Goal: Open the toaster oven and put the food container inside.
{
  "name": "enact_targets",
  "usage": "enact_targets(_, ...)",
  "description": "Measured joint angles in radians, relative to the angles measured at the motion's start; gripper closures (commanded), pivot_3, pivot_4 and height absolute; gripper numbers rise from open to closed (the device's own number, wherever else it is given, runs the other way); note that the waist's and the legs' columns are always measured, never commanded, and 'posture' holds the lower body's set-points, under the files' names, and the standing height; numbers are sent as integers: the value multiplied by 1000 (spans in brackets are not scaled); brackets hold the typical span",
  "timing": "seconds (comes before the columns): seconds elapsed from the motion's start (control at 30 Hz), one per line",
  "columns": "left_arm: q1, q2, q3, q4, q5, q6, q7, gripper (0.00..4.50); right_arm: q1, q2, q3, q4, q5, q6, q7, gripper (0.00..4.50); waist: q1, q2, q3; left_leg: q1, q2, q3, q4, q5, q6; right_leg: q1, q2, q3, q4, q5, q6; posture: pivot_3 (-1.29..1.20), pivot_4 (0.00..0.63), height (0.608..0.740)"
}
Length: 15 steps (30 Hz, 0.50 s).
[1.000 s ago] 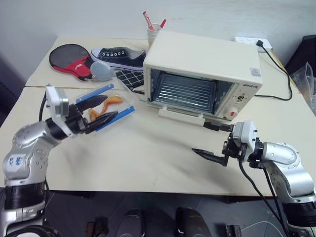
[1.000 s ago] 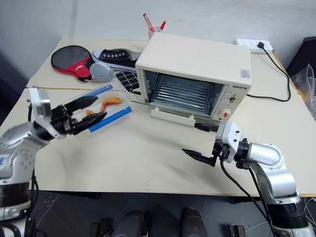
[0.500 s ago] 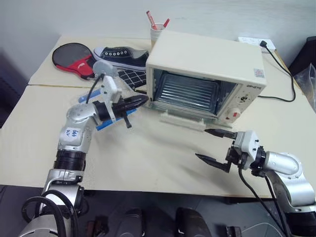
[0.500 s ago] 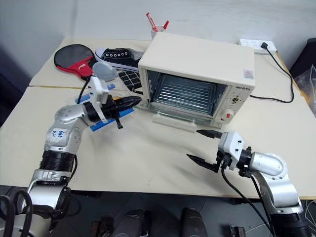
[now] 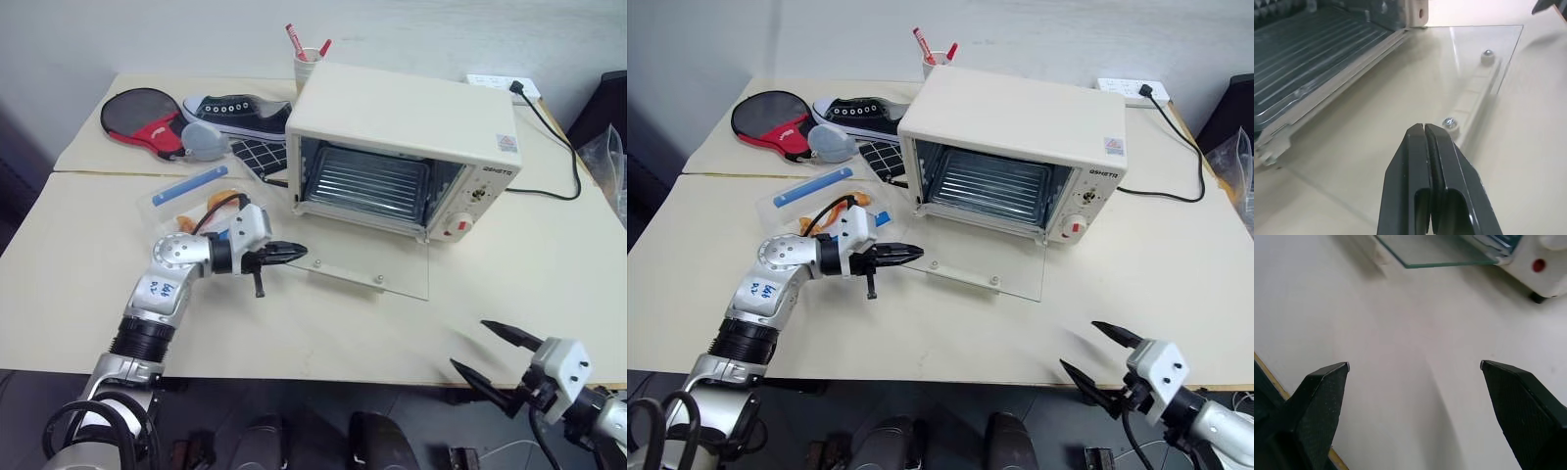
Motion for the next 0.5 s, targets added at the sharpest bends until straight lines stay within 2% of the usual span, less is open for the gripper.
enact_targets(0.07,44,-4,0,-32,12,11,38,4444,-20,4,-3,0,17,1,-3,0,-1,0,0,0,0,0,0,0,0,0,0,0,0,0,0,0,150,740)
enact_targets(0.17,124,-2,27,-87,-2,29,68,3878,-82,2,8,-3,56,18,1,0,0,0,0,0,1,0,0,0,0,0,0,0,0,0,0,0,150,740)
enact_targets(0.33,315,67,174,-236,-98,60,72,2382,-286,-3,98,-32,96,75,-3,0,-17,0,0,0,2,-2,0,0,-1,-1,-1,-2,0,0,-1,0,150,740)
enact_targets(0.4,415,108,269,-296,-161,72,57,1735,-360,-3,127,-30,101,91,-3,0,-20,1,0,0,1,-2,-1,0,-1,-1,-2,-2,0,-1,-2,0,150,740)
enact_targets(0.5,557,114,445,-389,-283,117,78,785,-475,2,188,-29,125,112,10,0,-21,1,0,-1,1,-3,0,-1,-1,0,-5,-3,0,-1,-1,0,150,740)
